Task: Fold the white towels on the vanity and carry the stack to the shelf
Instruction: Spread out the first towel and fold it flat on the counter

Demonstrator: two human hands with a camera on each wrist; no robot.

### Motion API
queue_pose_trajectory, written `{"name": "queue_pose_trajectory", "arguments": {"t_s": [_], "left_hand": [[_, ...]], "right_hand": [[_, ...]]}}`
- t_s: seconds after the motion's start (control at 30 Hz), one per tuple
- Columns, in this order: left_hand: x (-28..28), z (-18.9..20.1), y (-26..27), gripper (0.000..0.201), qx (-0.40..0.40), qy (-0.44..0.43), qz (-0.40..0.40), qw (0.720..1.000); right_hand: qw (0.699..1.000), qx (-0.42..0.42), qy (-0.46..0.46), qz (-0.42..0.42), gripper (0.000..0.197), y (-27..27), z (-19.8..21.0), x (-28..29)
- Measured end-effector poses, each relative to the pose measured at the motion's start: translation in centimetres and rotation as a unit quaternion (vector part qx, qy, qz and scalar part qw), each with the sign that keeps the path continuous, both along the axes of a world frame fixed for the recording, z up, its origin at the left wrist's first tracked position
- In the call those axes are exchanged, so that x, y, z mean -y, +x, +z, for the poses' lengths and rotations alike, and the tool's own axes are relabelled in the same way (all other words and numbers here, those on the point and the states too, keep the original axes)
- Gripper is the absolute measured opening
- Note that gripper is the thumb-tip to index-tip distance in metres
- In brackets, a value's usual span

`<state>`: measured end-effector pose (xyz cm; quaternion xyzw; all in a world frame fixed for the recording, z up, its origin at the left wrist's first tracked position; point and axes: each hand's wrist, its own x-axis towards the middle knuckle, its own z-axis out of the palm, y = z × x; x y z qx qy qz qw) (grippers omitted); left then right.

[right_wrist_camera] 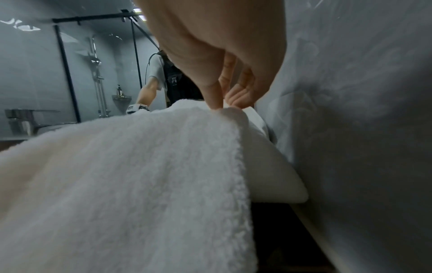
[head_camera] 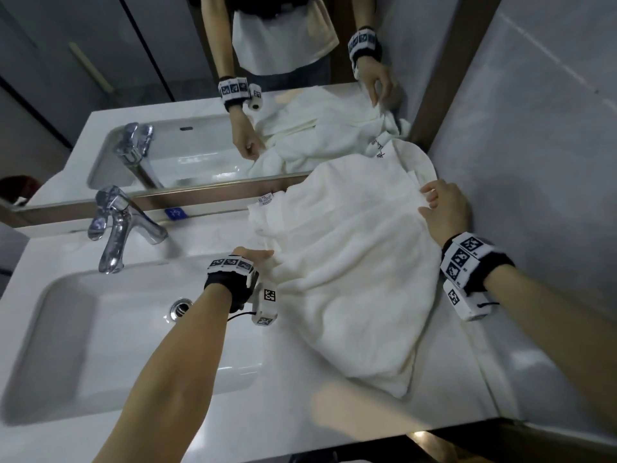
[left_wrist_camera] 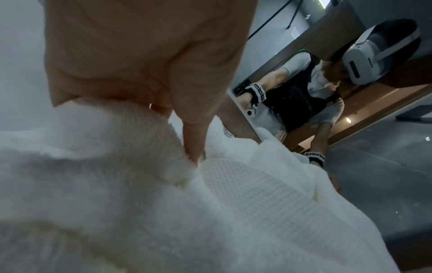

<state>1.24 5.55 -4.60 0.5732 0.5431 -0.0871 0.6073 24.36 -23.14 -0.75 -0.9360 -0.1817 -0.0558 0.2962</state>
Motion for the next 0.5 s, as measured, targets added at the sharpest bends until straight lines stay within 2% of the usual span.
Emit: {"name": "queue_pose_trajectory", "arguments": {"t_s": [0.07, 0.17, 0.23, 0.33, 0.43, 0.5], "left_hand": [[0.2, 0.1, 0.3, 0.032, 0.010, 0.012, -0.021, 1.000], [-0.1, 0.3, 1.4, 0.040, -0.009, 0.100, -0.097, 0.990], [-0.1, 0.7, 1.8, 0.041, -0.027, 0.130, -0.148, 0.980], [0.1, 0.9, 1.7, 0.013, 0.005, 0.178, -0.176, 0.968], [0.2, 1.8, 1.1, 0.033, 0.074, 0.255, -0.154, 0.952], [0.2, 3.0, 0.6, 0.027, 0.144, 0.274, -0.159, 0.937]], "right_hand": [[1.000, -0.018, 0.002, -0.011, 0.033, 0.0, 0.0, -0.2], [0.997, -0.075, 0.016, -0.032, 0.034, 0.0, 0.4, -0.6], [0.994, -0.108, 0.011, -0.025, 0.034, -0.3, 0.6, -1.0], [0.994, -0.113, 0.009, -0.003, 0.025, -0.9, 1.0, -1.3], [0.983, -0.133, 0.098, 0.080, 0.017, -2.0, 1.8, -2.4], [0.961, -0.157, 0.149, 0.174, 0.014, -3.4, 2.9, -3.6]]}}
